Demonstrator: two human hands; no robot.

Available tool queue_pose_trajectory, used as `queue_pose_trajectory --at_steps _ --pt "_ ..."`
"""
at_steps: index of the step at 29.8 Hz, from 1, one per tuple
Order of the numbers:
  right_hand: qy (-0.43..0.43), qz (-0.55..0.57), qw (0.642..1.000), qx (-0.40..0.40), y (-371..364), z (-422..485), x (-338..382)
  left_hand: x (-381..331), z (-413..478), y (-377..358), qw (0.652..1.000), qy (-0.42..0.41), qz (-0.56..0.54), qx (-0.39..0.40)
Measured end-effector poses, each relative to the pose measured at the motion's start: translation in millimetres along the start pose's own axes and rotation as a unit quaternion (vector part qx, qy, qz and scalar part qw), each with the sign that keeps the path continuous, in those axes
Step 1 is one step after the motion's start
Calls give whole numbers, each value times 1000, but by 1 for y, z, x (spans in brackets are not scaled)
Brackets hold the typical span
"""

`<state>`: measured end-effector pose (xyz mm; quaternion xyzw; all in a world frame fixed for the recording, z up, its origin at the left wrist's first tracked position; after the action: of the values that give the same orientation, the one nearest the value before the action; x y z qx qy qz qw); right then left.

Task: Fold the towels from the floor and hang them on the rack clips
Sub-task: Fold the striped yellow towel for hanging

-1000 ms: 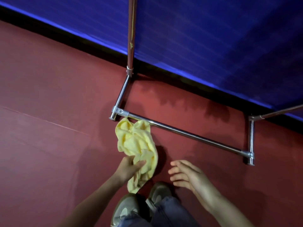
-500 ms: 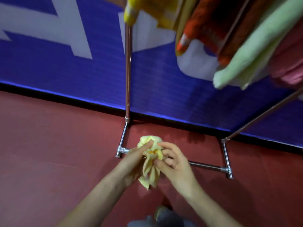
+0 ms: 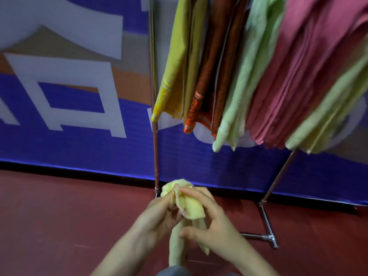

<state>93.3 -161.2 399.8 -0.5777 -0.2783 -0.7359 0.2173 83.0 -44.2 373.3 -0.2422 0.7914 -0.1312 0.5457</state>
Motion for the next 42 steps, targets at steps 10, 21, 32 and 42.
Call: queue_pose_trajectory --at_steps 10,21,32,42 --pt "71 -57 984 -151 34 -27 64 -2 -50 -39 982 68 173 9" --pt "-40 -215 976 25 47 -32 132 -75 -110 -85 814 -415 399 81" --pt "-78 -125 988 40 56 -50 125 -94 -120 -115 836 -378 349 190" --pt "-117 -22 991 -54 79 -54 66 -173 -125 -133 810 -481 328 74"
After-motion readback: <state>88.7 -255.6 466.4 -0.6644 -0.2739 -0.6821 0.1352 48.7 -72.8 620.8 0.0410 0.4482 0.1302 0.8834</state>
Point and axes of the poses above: each hand's wrist, its own z-axis towards the middle knuckle, its own y-axis out of the back of the hand, x = y × z, the point moved 3 cm from there along z, towards the middle knuckle, and after that the axes turned 3 degrees about -y, right-handed, at the moved point
